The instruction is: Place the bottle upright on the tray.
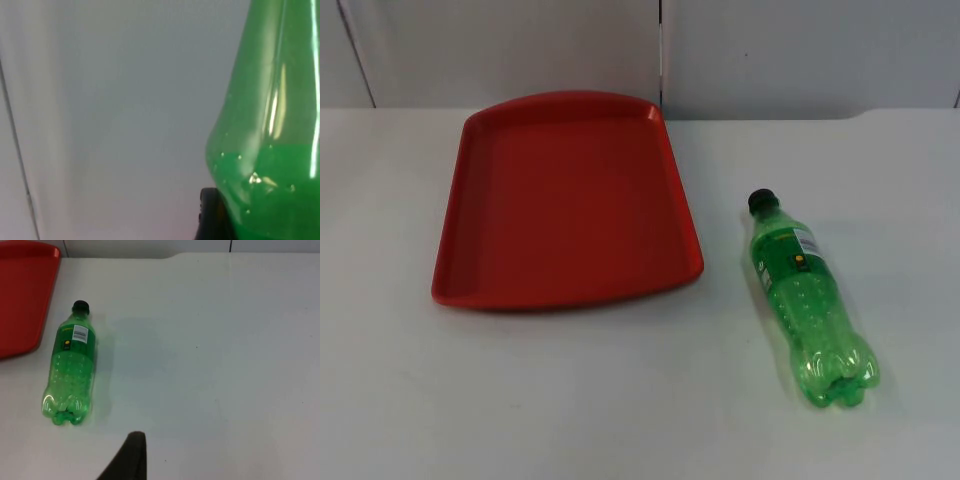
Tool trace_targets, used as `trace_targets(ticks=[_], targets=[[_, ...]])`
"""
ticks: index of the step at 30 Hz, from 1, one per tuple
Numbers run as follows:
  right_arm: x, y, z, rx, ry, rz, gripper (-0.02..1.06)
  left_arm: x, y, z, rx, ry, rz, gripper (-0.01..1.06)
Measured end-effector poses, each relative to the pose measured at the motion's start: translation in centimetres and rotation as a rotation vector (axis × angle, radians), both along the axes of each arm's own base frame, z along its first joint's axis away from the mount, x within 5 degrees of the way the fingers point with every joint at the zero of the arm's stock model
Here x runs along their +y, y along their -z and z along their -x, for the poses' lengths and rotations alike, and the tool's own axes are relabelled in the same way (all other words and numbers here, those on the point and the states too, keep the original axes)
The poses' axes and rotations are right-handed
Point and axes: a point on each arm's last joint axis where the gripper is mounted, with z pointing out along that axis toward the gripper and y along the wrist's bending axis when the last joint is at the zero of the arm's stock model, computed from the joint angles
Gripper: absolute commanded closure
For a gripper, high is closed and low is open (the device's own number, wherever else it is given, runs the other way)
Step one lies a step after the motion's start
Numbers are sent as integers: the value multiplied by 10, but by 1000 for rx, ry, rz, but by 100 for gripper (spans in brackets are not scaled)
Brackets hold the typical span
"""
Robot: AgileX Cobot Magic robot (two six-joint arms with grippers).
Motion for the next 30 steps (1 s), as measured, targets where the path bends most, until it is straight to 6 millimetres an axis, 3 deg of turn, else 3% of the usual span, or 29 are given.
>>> trace_targets(ticks=[9,12,22,30], targets=[[0,0,0,0,0,0,0,2,5,-10,-95,-36,-14,105],[0,0,0,0,0,0,0,1,15,-17,-104,-37,-1,105],[0,0,0,0,0,0,0,-14,23,-24,-181,116,-13,105],[0,0,0,0,0,0,0,-21,50,-37,-213,184,-25,105]])
